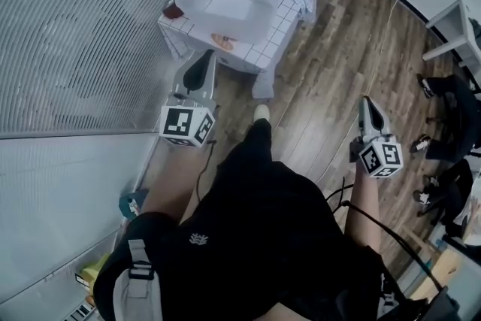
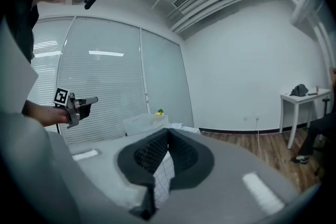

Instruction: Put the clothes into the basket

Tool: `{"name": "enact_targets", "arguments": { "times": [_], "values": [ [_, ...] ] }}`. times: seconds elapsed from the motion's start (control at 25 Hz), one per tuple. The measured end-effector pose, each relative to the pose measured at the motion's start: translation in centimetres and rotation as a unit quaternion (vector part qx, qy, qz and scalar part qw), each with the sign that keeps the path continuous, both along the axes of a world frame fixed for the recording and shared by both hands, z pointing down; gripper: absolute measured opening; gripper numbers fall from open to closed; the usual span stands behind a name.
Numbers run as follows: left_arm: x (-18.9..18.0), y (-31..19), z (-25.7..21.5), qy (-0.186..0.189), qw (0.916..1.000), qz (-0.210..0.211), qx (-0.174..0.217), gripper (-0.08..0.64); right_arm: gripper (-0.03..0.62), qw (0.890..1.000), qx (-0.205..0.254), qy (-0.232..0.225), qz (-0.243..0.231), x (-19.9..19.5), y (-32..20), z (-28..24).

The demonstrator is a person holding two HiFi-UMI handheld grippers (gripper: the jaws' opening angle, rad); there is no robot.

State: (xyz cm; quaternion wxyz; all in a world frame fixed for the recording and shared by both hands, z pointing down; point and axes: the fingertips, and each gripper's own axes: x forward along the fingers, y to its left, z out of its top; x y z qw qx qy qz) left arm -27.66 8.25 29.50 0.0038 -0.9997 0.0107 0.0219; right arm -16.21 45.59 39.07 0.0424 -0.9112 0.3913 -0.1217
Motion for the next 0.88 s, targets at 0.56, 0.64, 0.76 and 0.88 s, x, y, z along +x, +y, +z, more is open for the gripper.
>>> {"name": "enact_targets", "arguments": {
  "times": [0.56, 0.64, 0.76, 0.88],
  "values": [
    [17.7, -11.8, -1.9, 0.014, 0.9999, 0.006, 0.003, 0.006, 0.002, 0.999, -0.028, 0.009, -0.028, 19.0, -14.6, -2.8],
    [19.3, -13.2, -1.7, 0.019, 0.9998, 0.002, -0.001, 0.006, 0.002, 0.998, -0.034, 0.021, -0.043, 21.2, -16.9, -3.3],
    [21.2, -14.2, -2.3, 0.021, 0.9997, -0.005, -0.008, 0.006, 0.002, 0.998, -0.033, 0.028, -0.051, 24.1, -18.8, -4.1],
    [23.1, -15.1, -2.2, 0.017, 0.9998, -0.01, -0.009, 0.006, 0.002, 0.997, -0.029, 0.026, -0.064, 26.6, -21.0, -4.1]
  ]
}}
